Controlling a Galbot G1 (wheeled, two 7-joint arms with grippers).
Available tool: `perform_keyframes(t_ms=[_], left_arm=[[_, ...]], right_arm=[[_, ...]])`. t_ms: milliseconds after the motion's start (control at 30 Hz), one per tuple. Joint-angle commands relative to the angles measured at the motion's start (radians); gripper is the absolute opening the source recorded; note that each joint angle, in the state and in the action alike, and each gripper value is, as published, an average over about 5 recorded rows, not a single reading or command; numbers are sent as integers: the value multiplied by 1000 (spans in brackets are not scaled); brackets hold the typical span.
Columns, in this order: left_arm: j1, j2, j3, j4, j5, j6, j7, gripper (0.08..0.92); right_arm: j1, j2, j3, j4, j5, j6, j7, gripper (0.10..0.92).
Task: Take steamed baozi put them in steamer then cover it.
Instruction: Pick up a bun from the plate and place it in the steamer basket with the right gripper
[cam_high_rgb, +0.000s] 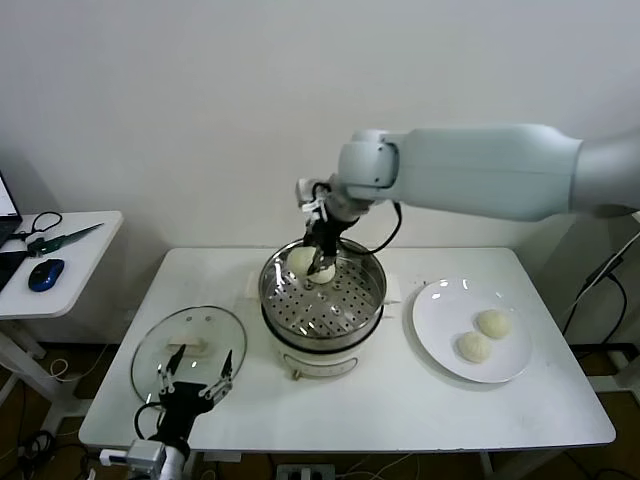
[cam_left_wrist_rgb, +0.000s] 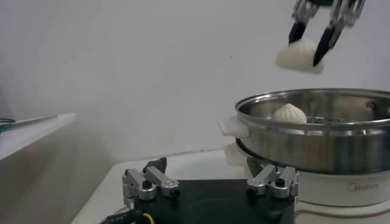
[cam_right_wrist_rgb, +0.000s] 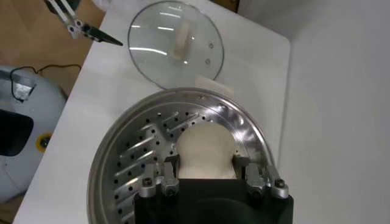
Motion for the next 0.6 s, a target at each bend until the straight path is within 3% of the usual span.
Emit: perform_keyframes(t_ms=[33,600], left_arm=[[-2,-3,3,3,3,2,0,823],[-10,-4,11,18,4,0,-1,823]], right_arm=[[-131,76,2,-54,-41,-51,82,588],[-256,107,66,-165,-91,-64,124,585]])
